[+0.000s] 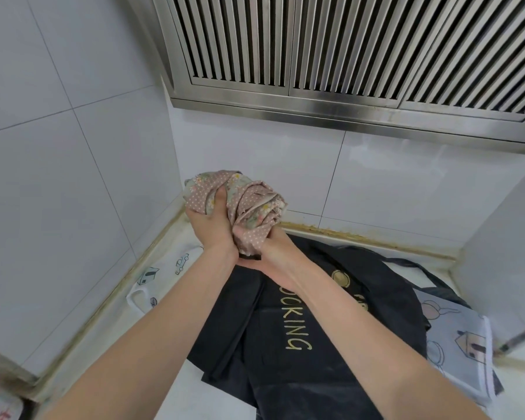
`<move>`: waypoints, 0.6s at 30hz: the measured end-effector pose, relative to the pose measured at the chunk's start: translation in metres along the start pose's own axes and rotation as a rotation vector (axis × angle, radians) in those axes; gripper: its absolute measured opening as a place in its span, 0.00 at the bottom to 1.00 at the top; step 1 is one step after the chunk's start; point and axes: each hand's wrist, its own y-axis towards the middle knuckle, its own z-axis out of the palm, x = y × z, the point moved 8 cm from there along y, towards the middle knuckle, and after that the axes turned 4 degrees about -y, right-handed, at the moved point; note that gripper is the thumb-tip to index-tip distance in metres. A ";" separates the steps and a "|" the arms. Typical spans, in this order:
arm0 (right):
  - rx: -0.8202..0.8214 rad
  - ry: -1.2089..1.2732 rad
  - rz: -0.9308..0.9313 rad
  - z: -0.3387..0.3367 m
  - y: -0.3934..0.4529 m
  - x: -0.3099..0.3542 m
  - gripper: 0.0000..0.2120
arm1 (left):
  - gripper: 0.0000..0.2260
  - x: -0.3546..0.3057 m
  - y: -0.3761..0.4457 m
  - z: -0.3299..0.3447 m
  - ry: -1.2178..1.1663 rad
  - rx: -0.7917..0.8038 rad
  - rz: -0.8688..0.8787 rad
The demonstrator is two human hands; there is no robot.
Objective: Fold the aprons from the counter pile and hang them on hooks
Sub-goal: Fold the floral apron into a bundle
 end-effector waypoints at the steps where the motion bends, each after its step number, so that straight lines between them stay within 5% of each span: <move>1: 0.044 -0.045 0.044 0.003 0.000 -0.003 0.21 | 0.19 -0.001 0.001 -0.003 0.018 -0.010 0.016; 4: -0.039 -0.044 0.043 0.002 0.001 -0.005 0.17 | 0.21 0.001 -0.001 -0.001 0.076 -0.002 0.033; 8: -0.258 0.181 -0.022 -0.031 0.007 0.006 0.10 | 0.22 -0.001 -0.012 0.024 0.306 0.302 -0.017; 12: -0.407 0.465 0.080 -0.067 0.013 0.006 0.11 | 0.13 -0.014 -0.048 0.025 0.798 0.493 0.550; 15: -0.477 0.608 0.094 -0.068 0.017 -0.007 0.12 | 0.12 0.014 -0.077 0.046 1.014 0.784 0.644; 18: -0.540 0.582 0.063 -0.067 0.017 -0.010 0.06 | 0.11 0.010 -0.073 0.056 1.098 0.715 0.678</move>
